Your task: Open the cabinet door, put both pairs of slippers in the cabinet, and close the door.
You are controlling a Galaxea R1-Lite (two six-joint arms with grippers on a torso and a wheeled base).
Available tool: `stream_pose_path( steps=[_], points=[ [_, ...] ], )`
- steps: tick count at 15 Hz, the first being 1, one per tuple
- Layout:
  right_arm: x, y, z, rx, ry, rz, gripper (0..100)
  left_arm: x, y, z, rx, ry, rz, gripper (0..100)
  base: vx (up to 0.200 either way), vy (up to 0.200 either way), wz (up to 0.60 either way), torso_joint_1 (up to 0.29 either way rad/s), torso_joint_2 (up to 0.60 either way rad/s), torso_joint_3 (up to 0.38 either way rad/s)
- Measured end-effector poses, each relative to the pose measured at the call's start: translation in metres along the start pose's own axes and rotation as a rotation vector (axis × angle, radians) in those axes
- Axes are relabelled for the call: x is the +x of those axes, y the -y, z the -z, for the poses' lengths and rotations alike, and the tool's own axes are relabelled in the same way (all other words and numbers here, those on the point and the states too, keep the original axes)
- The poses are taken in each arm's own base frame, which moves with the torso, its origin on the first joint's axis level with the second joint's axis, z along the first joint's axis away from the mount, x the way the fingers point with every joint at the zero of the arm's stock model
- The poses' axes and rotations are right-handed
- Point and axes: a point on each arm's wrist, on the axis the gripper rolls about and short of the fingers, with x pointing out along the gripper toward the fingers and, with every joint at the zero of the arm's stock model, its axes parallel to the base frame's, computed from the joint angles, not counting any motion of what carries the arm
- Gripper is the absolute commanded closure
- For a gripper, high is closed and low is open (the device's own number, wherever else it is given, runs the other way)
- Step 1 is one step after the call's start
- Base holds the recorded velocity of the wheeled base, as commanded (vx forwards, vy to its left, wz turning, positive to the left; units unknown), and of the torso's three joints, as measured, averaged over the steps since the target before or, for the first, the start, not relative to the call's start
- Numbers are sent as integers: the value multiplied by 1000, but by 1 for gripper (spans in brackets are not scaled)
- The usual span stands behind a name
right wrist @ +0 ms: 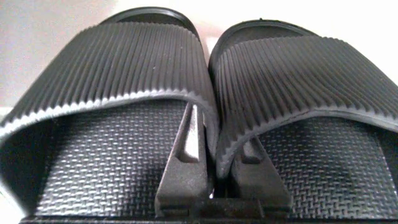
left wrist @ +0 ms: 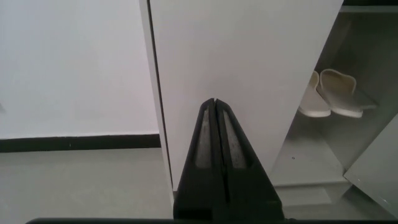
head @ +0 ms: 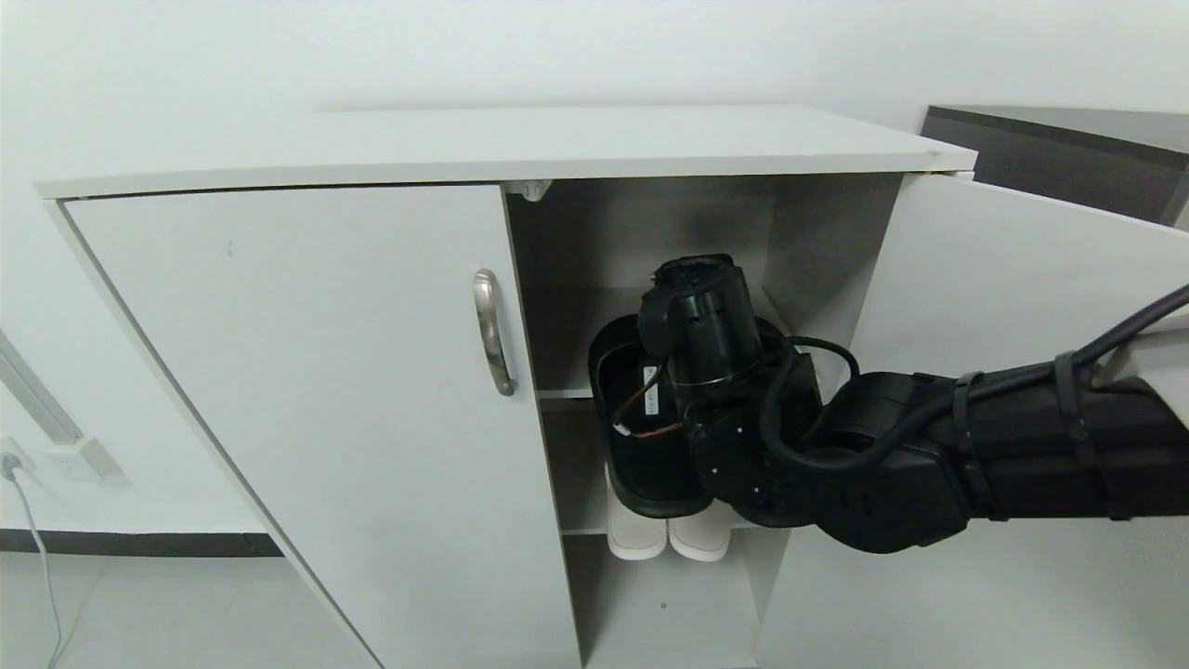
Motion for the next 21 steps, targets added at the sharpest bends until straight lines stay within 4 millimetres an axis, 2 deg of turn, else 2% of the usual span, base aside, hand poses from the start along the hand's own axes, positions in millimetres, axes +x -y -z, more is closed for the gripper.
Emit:
stream_pose_path(
  steps=[2,12,17,21],
  points=[
    [2,-1,-3,8,7,-1,100,0,0,0,0,0,0,100,0,0,0,0,0,0],
    [48,-2,-22,30,5,24,100,0,0,0,-3,0,-2,100,0,0,0,0,0,0],
    [65,-5,-43,56,33,46,100,0,0,0,-3,0,-4,100,0,0,0,0,0,0],
    [85,-6,-33,35,20,76,100,0,0,0,-3,0,-4,100,0,0,0,0,0,0]
  ],
)
